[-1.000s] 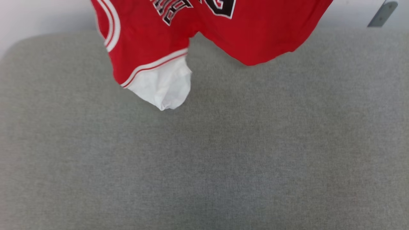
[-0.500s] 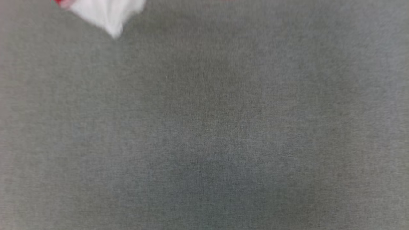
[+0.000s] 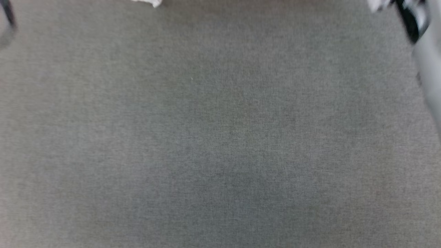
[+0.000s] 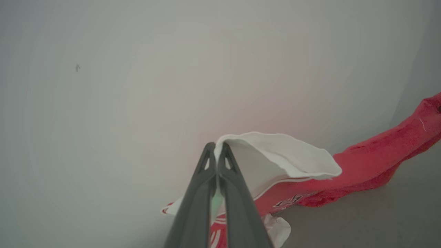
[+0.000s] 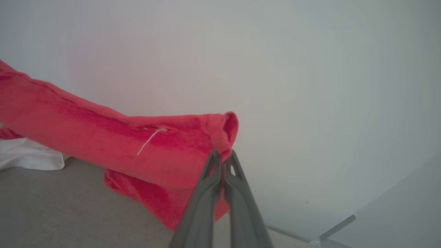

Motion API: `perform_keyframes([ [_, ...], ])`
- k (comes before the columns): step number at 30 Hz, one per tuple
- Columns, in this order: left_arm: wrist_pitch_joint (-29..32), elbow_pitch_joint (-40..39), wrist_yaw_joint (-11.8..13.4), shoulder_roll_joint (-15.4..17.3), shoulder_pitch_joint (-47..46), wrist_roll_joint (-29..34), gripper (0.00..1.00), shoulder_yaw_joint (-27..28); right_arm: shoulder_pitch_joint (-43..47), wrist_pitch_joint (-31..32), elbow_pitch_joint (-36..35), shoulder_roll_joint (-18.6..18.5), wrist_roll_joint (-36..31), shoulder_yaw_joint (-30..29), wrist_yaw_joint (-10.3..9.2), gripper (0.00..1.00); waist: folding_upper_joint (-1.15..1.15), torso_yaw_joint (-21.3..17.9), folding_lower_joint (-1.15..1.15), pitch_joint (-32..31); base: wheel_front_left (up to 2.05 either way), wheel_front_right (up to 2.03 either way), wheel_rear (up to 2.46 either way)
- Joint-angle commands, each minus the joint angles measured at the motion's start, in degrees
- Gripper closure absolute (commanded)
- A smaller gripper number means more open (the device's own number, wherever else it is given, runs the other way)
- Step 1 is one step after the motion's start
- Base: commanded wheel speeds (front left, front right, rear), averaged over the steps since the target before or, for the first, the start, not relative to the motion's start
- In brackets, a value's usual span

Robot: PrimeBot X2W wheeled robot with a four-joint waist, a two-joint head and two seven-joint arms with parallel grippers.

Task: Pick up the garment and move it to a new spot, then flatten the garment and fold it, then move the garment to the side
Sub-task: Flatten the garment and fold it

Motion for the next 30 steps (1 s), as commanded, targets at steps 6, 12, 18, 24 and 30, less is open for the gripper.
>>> perform_keyframes([
  [6,10.16,-11.59,-0.01,6.88,14.72,-8.02,1.00,-5.77,9.86,2.39,-0.19,-0.23,10.39,6.72,-0.11,1.00,0.00,1.34,0.00,-6.93,0.00,0.00,0.00],
  [12,13.34,-21.75,4.80,11.51,24.59,-11.38,1.00,-7.64,19.61,8.06,-7.45,-3.35,20.61,13.56,-0.11,1.00,0.00,1.57,0.00,-10.30,0.00,0.00,0.00],
  [18,14.16,-38.41,14.30,19.70,36.66,-15.87,1.00,-8.81,33.80,17.26,-22.80,-12.12,32.30,20.24,-0.11,1.00,0.00,0.92,0.00,-13.53,0.00,0.00,0.00],
  [24,13.44,-55.09,23.55,27.64,47.42,-20.03,1.00,-9.89,47.68,25.15,-38.08,-20.71,39.44,19.36,-0.11,1.00,0.00,0.65,0.00,-14.72,0.00,0.00,0.00],
  [30,14.70,-65.09,29.60,31.81,56.04,-23.01,1.00,-10.88,61.15,33.09,-50.16,-23.89,42.58,14.64,-0.11,1.00,0.00,0.84,0.00,-15.17,0.00,0.00,0.00],
])
